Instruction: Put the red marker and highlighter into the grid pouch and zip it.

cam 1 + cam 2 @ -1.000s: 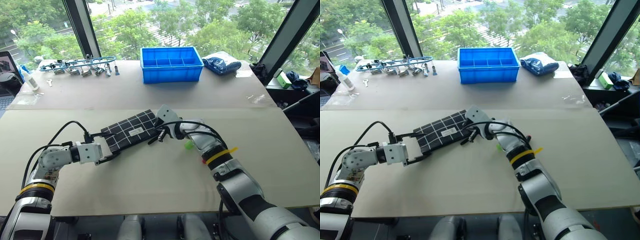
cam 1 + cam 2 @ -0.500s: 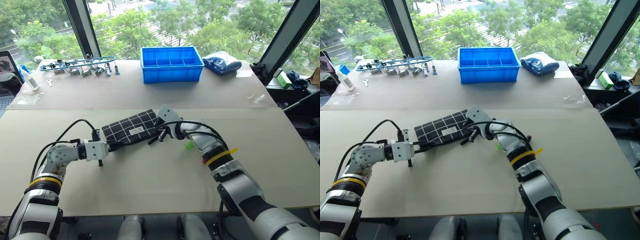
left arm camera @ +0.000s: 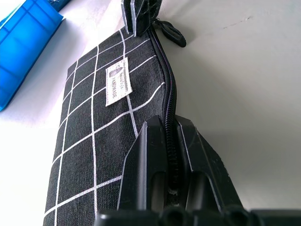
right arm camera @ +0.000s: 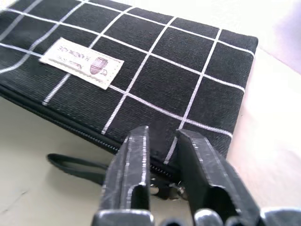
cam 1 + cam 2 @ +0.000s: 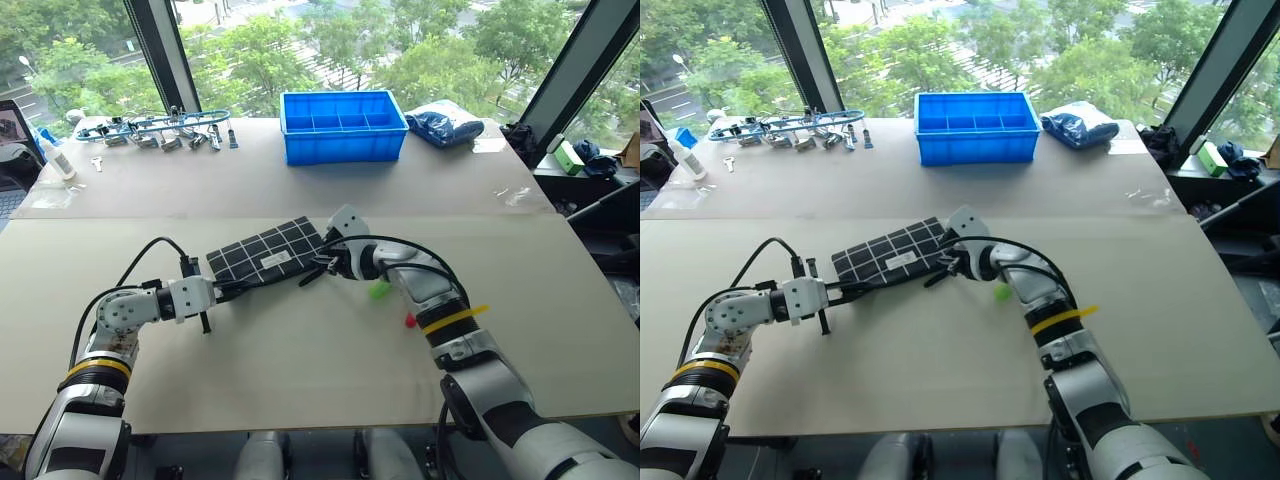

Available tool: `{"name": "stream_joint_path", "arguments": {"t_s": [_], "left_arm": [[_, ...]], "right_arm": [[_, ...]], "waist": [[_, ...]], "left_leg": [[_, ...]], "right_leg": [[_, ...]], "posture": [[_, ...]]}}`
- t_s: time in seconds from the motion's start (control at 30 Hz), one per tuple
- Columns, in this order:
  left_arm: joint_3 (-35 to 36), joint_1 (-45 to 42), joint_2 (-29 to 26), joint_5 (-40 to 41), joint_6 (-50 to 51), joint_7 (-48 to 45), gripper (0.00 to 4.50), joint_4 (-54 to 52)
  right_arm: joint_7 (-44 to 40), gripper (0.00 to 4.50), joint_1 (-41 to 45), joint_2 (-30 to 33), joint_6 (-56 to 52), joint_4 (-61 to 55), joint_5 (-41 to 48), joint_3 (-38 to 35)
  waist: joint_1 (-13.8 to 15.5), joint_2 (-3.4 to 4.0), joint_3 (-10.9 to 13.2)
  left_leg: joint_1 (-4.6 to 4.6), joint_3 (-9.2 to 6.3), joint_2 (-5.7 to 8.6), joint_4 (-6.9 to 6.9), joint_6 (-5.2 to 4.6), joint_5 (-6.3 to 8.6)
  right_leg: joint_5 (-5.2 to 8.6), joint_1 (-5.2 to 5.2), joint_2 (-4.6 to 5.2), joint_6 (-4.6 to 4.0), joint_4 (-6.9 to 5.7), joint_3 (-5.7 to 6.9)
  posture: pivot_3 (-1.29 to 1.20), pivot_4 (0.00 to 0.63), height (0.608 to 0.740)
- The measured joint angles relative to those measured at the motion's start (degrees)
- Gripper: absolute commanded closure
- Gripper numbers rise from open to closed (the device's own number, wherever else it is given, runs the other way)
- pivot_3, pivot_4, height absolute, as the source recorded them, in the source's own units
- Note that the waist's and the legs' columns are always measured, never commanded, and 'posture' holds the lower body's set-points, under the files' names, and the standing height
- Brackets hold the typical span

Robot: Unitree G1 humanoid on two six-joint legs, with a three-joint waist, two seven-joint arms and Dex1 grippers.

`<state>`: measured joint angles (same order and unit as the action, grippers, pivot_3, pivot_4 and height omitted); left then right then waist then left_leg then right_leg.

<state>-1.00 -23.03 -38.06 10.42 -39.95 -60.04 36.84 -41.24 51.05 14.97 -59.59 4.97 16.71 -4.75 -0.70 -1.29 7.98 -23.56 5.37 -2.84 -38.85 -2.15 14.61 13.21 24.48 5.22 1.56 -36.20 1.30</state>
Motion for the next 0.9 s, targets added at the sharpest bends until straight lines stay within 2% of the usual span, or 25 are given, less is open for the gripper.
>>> {"name": "stream_joint_path", "arguments": {"t_s": [0.1, 0.33, 0.5, 0.9], "left_arm": [[1.8, 2.8, 0.9, 1.5, 4.1, 2.1, 4.50, -3.9], [2.4, 5.1, 3.9, 2.8, 10.6, 6.2, 4.50, -12.3], [2.4, 6.6, 4.6, 3.0, 13.9, 8.1, 4.50, -16.4], [2.4, 7.6, 6.2, 3.1, 16.6, 9.9, 4.50, -20.2]], "right_arm": [[0.4, 0.63, -2.7, 3.0, -3.9, -3.2, 2.0, -1.2], [6.7, 0.63, -8.8, 0.5, -5.7, -3.6, 1.0, 4.5], [10.8, 0.63, -8.8, -2.2, -2.1, 0.2, -1.1, 7.1], [12.6, 0.63, -6.0, -5.2, 4.6, 8.7, -2.5, 9.1]], "waist": [[0.0, 0.00, 0.0], [-0.4, 0.00, 0.0], [-0.3, 0.01, 0.0], [-0.2, 0.01, 0.0]], "left_leg": [[-0.01, -0.02, 0.01, 0.01, -0.09, 0.05], [-0.01, 0.03, 0.05, 0.01, -0.07, 0.04], [-0.02, 0.04, 0.07, 0.01, -0.06, 0.03], [-0.01, 0.04, 0.06, 0.01, -0.05, 0.03]], "right_leg": [[-0.01, -0.04, 0.03, 0.02, 0.02, 0.02], [-0.01, 0.04, -0.07, 0.02, 0.02, -0.06], [-0.01, 0.03, -0.05, 0.03, 0.04, -0.06], [-0.01, 0.02, -0.08, 0.03, 0.05, -0.05]], "posture": [[0.00, 0.150, 0.740], [0.00, 0.150, 0.740], [0.00, 0.150, 0.740], [0.00, 0.150, 0.740]]}}
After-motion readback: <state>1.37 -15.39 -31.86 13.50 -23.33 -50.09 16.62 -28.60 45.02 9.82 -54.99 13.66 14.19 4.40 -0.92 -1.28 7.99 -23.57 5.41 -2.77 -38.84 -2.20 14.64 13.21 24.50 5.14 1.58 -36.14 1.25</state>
